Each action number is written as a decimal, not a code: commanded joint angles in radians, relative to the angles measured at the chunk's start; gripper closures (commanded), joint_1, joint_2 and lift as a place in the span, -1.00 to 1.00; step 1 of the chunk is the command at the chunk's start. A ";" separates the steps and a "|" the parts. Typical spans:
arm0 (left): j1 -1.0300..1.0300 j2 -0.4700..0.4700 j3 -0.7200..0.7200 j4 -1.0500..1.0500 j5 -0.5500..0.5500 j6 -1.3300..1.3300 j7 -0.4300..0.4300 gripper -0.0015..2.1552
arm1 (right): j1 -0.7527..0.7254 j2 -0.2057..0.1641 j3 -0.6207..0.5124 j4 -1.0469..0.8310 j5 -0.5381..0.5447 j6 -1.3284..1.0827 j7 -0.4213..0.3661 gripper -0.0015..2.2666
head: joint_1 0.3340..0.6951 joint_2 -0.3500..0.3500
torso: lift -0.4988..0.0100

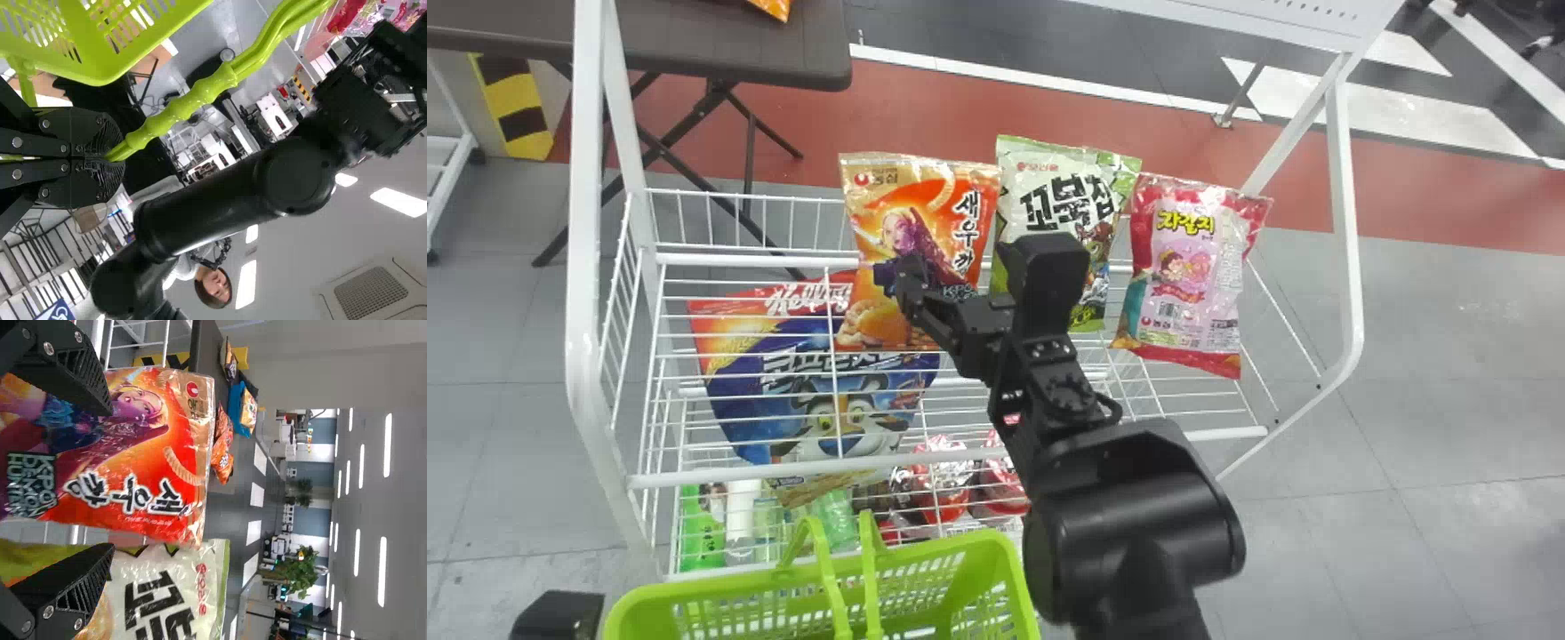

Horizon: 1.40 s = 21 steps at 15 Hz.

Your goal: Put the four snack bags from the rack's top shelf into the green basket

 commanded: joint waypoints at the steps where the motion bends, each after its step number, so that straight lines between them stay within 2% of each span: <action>1: -0.008 0.000 0.002 0.011 0.002 0.000 -0.001 0.42 | -0.051 0.002 -0.003 0.054 -0.026 0.030 0.062 -0.53 | 1.00 -0.89 | 0.96; 2: -0.010 0.000 0.002 0.015 0.003 0.000 -0.001 0.42 | -0.059 0.002 -0.003 0.065 -0.029 0.055 0.084 -0.15 | 1.00 -0.85 | 0.96; 3: -0.013 0.000 0.002 0.015 0.003 0.000 -0.001 0.42 | -0.062 0.002 -0.001 0.065 -0.027 0.064 0.098 0.42 | 1.00 -0.78 | 0.96; 4: -0.014 0.000 0.004 0.015 0.003 0.000 -0.001 0.42 | -0.062 0.002 -0.001 0.065 -0.027 0.088 0.102 0.74 | 1.00 -0.76 | 0.96; 5: -0.018 0.000 0.004 0.015 0.005 0.003 0.000 0.42 | -0.057 0.002 0.000 0.057 -0.026 0.104 0.105 0.84 | 1.00 -0.75 | 0.96; 8: -0.019 0.000 0.004 0.016 0.005 0.003 0.000 0.42 | 0.004 0.002 0.002 -0.050 -0.024 0.107 0.122 0.91 | 1.00 -0.74 | 0.96; 11: -0.019 0.001 0.010 0.015 0.006 0.003 -0.001 0.42 | 0.101 0.002 -0.015 -0.230 -0.050 0.193 0.174 0.91 | 1.00 -0.73 | 0.96; 14: -0.019 0.001 0.013 0.013 0.006 0.003 -0.001 0.42 | 0.244 -0.037 -0.069 -0.458 -0.079 0.291 0.187 0.91 | 1.00 -0.78 | 0.96; 16: -0.019 0.000 0.017 0.011 0.006 0.006 -0.001 0.42 | 0.349 -0.055 -0.158 -0.616 -0.141 0.386 0.213 0.91 | 1.00 -0.90 | 0.96; 18: -0.021 0.000 0.019 0.010 0.006 0.006 0.003 0.42 | 0.432 -0.054 -0.268 -0.736 -0.225 0.549 0.279 0.91 | 1.00 -1.00 | 0.96; 20: -0.024 -0.002 0.020 0.010 0.006 0.006 0.008 0.42 | 0.490 -0.047 -0.380 -0.822 -0.323 0.776 0.336 0.90 | 1.00 -1.00 | 0.96; 21: -0.021 -0.002 0.020 0.010 0.008 0.006 0.009 0.42 | 0.515 -0.043 -0.414 -0.846 -0.336 0.840 0.365 0.90 | 1.00 -1.00 | 0.96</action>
